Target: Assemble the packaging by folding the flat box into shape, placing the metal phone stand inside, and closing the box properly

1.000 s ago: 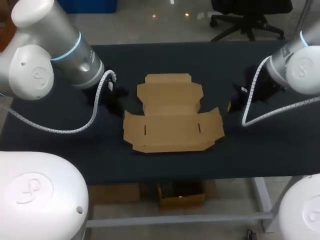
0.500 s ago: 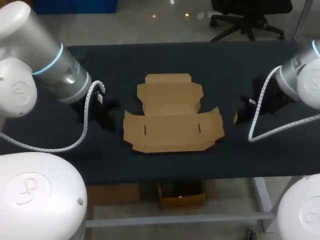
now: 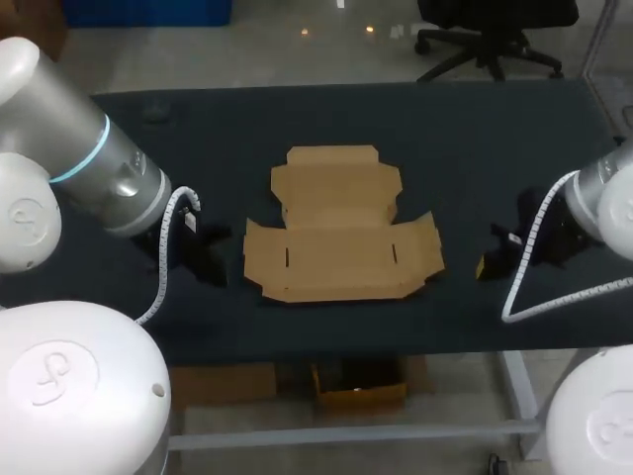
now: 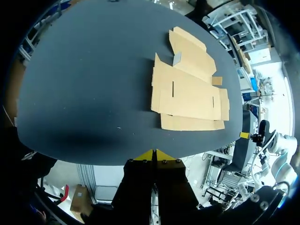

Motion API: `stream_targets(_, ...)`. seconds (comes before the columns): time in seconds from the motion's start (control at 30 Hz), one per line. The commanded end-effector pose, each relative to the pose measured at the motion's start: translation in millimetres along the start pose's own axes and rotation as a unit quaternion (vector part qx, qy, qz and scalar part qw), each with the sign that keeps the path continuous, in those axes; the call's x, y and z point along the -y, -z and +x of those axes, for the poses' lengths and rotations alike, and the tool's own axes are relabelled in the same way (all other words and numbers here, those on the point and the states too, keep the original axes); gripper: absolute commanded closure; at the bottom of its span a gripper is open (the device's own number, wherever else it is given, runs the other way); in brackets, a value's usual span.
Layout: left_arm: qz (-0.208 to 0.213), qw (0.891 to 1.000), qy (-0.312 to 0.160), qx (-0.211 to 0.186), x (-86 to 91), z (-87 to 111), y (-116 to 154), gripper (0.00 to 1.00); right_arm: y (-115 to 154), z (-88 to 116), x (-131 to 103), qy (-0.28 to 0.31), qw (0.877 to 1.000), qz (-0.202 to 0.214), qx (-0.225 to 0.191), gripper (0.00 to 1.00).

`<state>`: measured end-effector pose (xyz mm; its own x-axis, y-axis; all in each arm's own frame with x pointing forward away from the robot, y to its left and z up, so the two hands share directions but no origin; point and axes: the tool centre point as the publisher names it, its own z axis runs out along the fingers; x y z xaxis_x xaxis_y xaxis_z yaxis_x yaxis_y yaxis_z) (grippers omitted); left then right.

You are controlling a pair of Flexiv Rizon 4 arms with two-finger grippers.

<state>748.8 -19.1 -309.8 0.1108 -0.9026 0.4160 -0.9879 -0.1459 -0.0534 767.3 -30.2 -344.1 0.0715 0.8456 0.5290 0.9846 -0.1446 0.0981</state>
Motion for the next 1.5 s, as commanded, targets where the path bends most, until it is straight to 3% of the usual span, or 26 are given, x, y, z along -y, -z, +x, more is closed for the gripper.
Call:
stream_targets(0.03, -0.001, 1.000, 0.003, -0.001, -4.4, -2.7, -2, 1.00, 4, -6, 10, 0.001, 1.000, -0.008, -0.006, 1.00)
stream_targets(0.17, -0.007, 1.000, 0.002, -0.006, -4.8, -4.3, -2, 1.00, 5, -7, 13, 0.001, 1.000, 0.009, -0.006, 1.00)
stream_targets(1.0, -0.007, 1.000, 0.002, -0.006, -4.8, -4.3, -2, 1.00, 5, -7, 13, 0.001, 1.000, 0.009, -0.006, 1.00)
stream_targets(1.3, 0.016, 1.000, 0.007, 0.000, -3.6, -2.7, -29, 1.00, -18, -10, 5, 0.004, 0.999, 0.018, -0.029, 1.00)
stream_targets(1.5, 0.007, 1.000, 0.010, -0.025, 4.5, -8.7, -42, 1.00, -31, -3, -3, 0.013, 0.999, 0.030, -0.035, 1.00)
